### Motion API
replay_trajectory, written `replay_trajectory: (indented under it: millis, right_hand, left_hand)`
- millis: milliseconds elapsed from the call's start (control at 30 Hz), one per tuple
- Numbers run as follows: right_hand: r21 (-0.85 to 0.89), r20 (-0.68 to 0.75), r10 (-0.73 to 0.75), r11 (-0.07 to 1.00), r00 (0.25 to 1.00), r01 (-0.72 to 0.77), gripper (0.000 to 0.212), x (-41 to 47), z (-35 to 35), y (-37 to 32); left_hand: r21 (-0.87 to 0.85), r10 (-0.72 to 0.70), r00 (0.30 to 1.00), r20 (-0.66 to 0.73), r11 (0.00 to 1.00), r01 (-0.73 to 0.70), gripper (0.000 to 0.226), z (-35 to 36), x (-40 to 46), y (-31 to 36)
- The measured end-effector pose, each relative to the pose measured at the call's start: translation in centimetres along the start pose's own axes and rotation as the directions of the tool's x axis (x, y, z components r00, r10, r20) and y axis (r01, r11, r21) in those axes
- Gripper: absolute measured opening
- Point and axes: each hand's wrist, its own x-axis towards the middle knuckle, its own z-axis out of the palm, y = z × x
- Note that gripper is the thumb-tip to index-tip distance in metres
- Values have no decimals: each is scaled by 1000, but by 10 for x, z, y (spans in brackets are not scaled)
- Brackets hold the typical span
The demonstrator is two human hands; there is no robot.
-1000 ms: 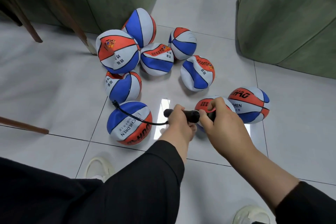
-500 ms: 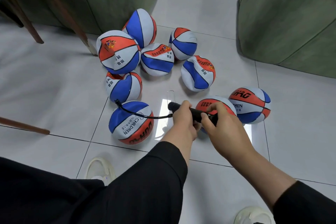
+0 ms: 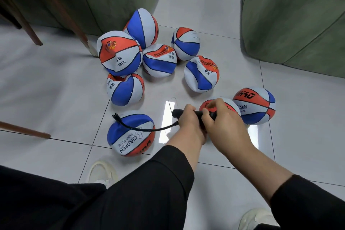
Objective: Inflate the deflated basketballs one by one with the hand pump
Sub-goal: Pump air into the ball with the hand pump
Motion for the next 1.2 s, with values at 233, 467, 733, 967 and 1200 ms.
replay_trajectory:
  millis: [233,467,733,967,1200]
  right_hand:
    - [-44,66,-57,997,996,60,29,-3,-6,-10]
    - [3,-20,-111,994,994,111,24,-4,-22,-25]
    - [-58,34,-39,997,999,41,27,0,-6,-9]
    - [-62,53,-106,992,993,109,33,-6,-15,-18]
    - [-27,-58,-167,986,984,165,27,-12,-33,-26]
  left_hand:
    - [22,55,998,8,998,-56,16,-11,9,16]
    - [9,79,990,-116,997,-79,14,-25,22,40]
    - [67,-34,999,32,997,32,32,-1,-20,0]
    - [80,76,996,37,994,-79,21,-5,-11,22]
    - [19,89,991,-101,996,-88,17,-21,16,46]
